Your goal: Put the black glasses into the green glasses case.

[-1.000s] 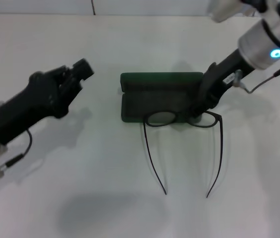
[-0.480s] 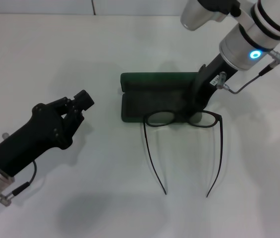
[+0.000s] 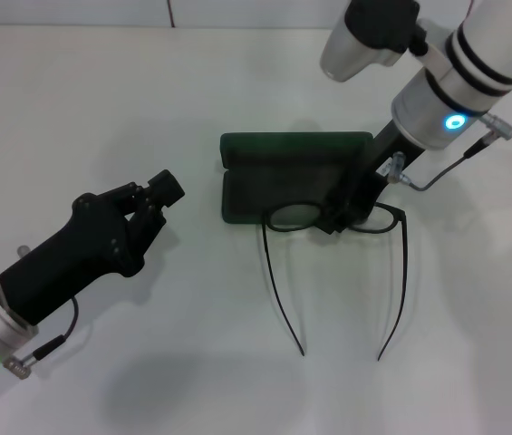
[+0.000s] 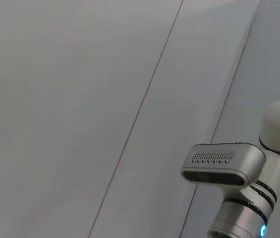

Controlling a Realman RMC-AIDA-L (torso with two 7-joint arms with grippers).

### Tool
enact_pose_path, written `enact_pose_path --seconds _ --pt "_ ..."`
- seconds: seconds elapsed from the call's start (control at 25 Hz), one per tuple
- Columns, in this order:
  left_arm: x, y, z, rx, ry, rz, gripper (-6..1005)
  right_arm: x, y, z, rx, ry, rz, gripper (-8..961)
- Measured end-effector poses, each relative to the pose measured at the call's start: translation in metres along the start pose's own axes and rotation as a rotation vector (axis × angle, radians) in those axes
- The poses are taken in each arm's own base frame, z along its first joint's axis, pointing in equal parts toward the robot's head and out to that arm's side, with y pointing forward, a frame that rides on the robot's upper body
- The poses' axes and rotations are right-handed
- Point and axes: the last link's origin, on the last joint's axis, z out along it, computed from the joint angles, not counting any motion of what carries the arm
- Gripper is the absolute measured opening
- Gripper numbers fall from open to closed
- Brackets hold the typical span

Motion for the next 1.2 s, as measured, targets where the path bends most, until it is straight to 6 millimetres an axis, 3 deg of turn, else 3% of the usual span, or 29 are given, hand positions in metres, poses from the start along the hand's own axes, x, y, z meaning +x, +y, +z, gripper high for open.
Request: enact_pose_path --seconds 0.24,0.64,0.92,1.08,1.2 --pt "-0.002 0.000 0.002 -0.001 -0.002 -0.012 52 0.001 0.003 0.006 -0.004 0.002 -0.013 356" --pt "-0.003 0.001 0.002 0.000 0.000 -0.021 51 0.008 0.006 0.008 -0.020 -0.006 0.000 128" --pt "-0.001 0.002 0.002 -0.007 0.011 -0.025 50 0.011 0.013 0.002 -0.027 -0.061 -0.030 52" --pt "0.004 0.007 0.000 -0.037 0.048 -0.023 49 0.015 0.025 -0.015 -0.024 -0.204 -0.057 52" --pt "0.011 0.014 -0.002 -0.085 0.094 -0.015 49 0.030 0.039 -0.028 -0.021 -0.336 -0.066 52"
